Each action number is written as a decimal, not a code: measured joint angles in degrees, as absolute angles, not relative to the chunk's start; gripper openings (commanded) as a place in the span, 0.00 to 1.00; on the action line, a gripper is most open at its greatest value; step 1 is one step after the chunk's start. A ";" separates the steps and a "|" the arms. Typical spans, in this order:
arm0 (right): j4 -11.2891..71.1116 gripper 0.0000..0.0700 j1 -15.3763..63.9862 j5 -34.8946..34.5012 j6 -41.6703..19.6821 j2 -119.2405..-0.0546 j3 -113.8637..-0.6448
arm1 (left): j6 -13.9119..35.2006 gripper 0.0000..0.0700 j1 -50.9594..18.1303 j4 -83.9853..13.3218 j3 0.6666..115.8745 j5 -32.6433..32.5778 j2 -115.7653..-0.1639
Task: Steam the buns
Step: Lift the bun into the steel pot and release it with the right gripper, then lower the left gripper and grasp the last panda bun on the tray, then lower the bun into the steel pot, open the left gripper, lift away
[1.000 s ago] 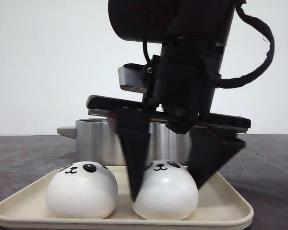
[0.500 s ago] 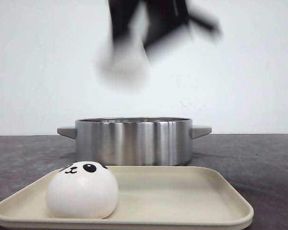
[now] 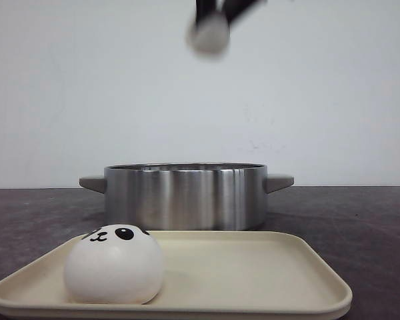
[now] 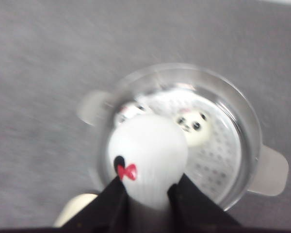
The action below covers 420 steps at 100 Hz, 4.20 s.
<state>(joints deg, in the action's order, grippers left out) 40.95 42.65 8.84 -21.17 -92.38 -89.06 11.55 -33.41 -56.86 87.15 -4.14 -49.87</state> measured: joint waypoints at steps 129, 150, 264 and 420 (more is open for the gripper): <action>47.24 0.02 42.57 1.96 -18.13 -89.60 -92.92 | 12.21 0.73 -33.52 -57.84 69.89 5.10 -56.21; 46.09 0.02 48.38 7.90 -17.80 -75.57 -93.49 | 16.43 0.76 -35.64 -50.35 55.57 15.00 -58.22; 49.89 0.02 52.62 13.74 -18.94 -70.78 -93.47 | 18.52 0.01 -44.40 -38.48 52.73 15.51 -87.02; 48.21 0.02 52.84 14.90 -18.85 -70.81 -93.47 | 16.05 0.72 -36.93 -36.38 83.00 8.78 -101.32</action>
